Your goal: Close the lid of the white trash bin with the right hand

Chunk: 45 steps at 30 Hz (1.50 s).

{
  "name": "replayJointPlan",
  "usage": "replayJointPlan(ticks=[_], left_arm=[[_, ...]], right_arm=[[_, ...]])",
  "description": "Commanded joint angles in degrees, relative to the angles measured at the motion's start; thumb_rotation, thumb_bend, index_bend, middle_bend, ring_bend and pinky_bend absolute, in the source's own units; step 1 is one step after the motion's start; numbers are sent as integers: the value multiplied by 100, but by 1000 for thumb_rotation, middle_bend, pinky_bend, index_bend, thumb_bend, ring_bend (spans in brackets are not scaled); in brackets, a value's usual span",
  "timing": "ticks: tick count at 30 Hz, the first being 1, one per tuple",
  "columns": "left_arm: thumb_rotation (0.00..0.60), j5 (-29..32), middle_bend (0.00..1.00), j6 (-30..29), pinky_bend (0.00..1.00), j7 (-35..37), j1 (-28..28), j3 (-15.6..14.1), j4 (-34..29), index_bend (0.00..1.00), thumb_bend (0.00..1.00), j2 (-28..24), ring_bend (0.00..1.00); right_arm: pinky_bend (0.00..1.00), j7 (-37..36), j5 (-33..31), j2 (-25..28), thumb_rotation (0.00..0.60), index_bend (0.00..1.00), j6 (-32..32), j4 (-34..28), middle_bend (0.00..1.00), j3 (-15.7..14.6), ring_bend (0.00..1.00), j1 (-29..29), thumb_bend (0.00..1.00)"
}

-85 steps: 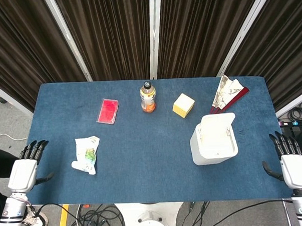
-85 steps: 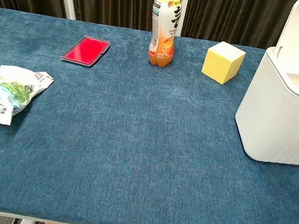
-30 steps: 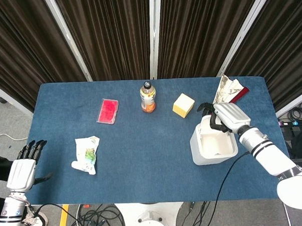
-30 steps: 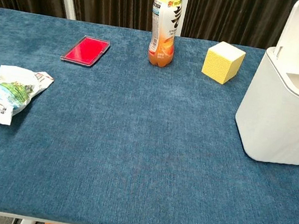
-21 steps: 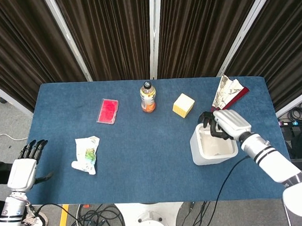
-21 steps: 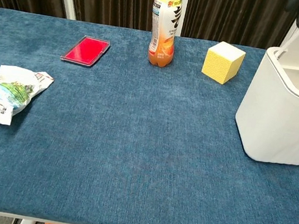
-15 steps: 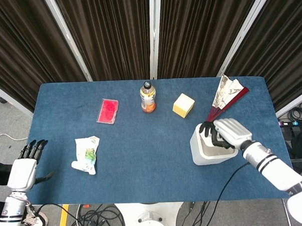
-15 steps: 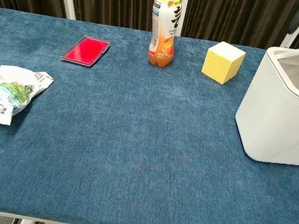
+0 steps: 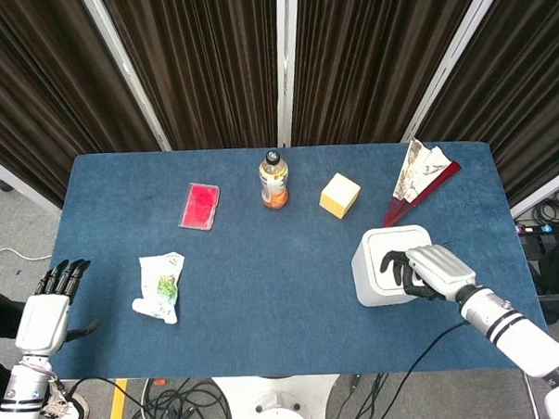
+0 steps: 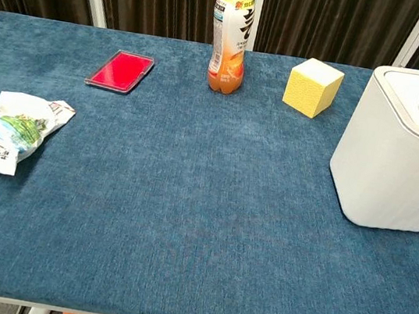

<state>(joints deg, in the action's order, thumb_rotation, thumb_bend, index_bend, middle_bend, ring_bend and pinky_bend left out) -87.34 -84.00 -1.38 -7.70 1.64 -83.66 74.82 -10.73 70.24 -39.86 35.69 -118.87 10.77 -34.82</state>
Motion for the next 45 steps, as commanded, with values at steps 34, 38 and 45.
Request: replayJointPlan(ticks=[34, 38, 45], left_arm=[[600, 1, 98, -13, 126, -8, 17, -9, -8, 96, 80, -3, 41], [600, 3, 98, -41, 126, -28, 31, -6, -44, 96, 80, -20, 41], [600, -13, 98, -69, 126, -75, 45, -13, -105, 96, 80, -12, 41]], right_arm=[[518, -1706, 1472, 507, 494, 378, 1292, 147, 446, -90, 389, 799, 1000], [509, -1359, 1892, 393, 493, 376, 2634, 563, 449, -351, 388, 1588, 1000], [70, 723, 1609, -2095, 495, 40, 5110, 2710, 138, -603, 32, 2934, 570]])
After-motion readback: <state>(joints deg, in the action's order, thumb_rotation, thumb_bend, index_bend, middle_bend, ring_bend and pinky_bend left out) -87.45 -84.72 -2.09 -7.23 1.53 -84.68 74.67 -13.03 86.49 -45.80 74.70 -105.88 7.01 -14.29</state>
